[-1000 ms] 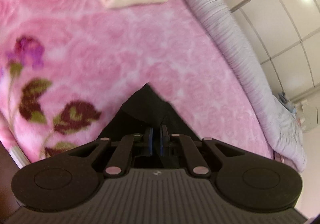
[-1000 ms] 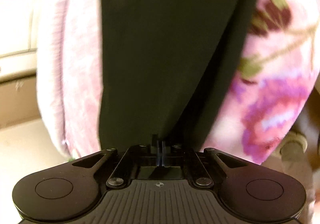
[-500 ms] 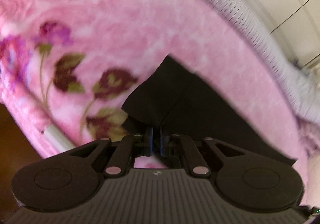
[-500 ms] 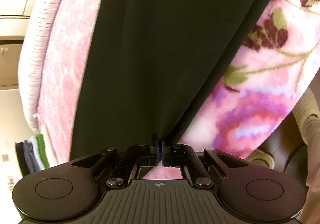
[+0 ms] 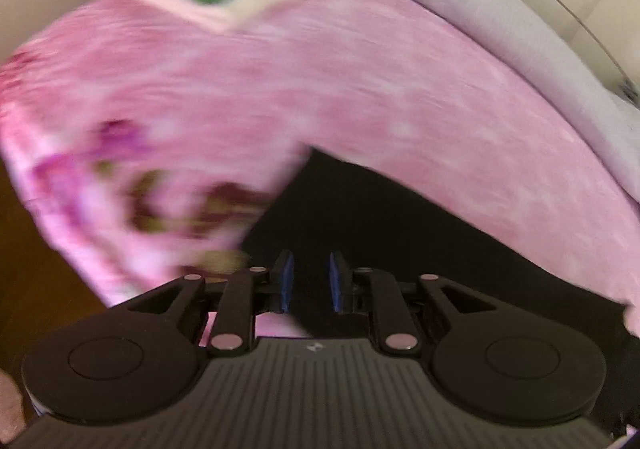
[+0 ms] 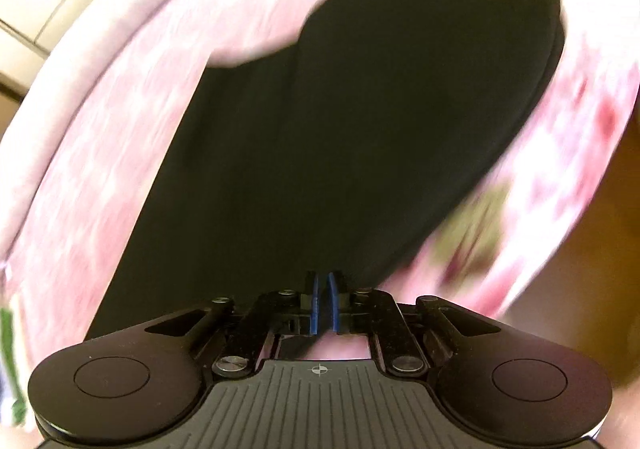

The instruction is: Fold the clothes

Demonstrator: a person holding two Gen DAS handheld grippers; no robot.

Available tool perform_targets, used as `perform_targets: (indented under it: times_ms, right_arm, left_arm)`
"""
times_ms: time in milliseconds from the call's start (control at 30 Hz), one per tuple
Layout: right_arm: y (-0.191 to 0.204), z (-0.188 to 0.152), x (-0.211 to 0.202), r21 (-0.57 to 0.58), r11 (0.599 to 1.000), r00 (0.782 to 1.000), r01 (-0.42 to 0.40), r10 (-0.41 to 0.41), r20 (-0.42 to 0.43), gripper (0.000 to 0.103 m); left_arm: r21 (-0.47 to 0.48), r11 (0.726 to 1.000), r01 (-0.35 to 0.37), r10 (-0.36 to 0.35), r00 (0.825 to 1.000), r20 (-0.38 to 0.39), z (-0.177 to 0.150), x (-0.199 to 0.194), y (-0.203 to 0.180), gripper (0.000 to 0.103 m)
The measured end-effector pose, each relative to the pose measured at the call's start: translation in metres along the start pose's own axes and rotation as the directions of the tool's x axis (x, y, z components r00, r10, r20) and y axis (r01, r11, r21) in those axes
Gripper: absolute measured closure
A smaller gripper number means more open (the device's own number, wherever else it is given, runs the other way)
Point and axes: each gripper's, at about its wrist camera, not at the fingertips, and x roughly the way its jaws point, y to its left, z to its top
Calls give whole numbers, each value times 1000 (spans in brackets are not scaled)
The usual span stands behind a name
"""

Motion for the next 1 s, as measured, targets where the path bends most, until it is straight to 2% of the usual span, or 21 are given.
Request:
perform_targets:
  times_ms: [100,133,167,200,267,333,400,433,467,533,700,767,833,900,1000]
  right_arm:
    - [9,20,20,-124,988,994,89,-80,72,93]
    - [-3,29,27,-171,976,990,133,-124,63,93]
    - [-37,38,27,-216,962,986,167,-163,37,93]
    - [-61,46,23,-251,953,985,170,-173,7,94]
    - [-79,63,12,-274,954,990,121,-135,-31,94]
    - [-95,86,0,-274,952,987,134,-152,-44,94]
    - [-116,116,-12,-240,961,990,135,-143,-15,92]
    - [-126,127,-13,-208,970,992,126,-130,-4,87]
    - [-135,134,-11,-172,978,993,115,-117,-1,71]
    - [-153,148,-7,-98,991,996,93,-93,8,58]
    - [-197,182,2,86,996,999,32,-35,37,59]
    - [-215,196,6,158,987,999,5,-13,51,73]
    - [-227,207,16,210,978,998,-14,2,57,76]
    - [-231,216,32,245,969,999,-40,30,44,76]
    - [-243,220,23,325,940,995,-104,99,31,76]
  left_arm:
    - [68,995,73,-70,996,-46,-14,20,-62,89]
    - [89,991,98,-92,994,-63,-20,27,-82,89]
    - [104,987,125,-116,990,-84,-26,33,-103,89]
    - [115,981,154,-142,984,-108,-33,38,-124,89]
    - [135,968,212,-191,969,-156,-47,47,-166,89]
    - [156,951,267,-234,951,-200,-59,55,-206,89]
    - [189,932,309,-265,938,-224,-66,62,-247,89]
    - [201,925,323,-276,934,-228,-69,65,-264,89]
    - [213,917,337,-287,929,-233,-72,69,-281,89]
    - [219,910,352,-299,923,-241,-75,74,-304,89]
    - [232,898,373,-313,914,-256,-80,83,-347,89]
    - [244,896,371,-309,915,-258,-79,85,-357,89]
    - [248,895,370,-306,915,-261,-75,89,-366,89]
    - [248,892,379,-312,911,-268,-71,94,-373,89]
    - [256,875,412,-342,898,-278,-64,100,-386,89]
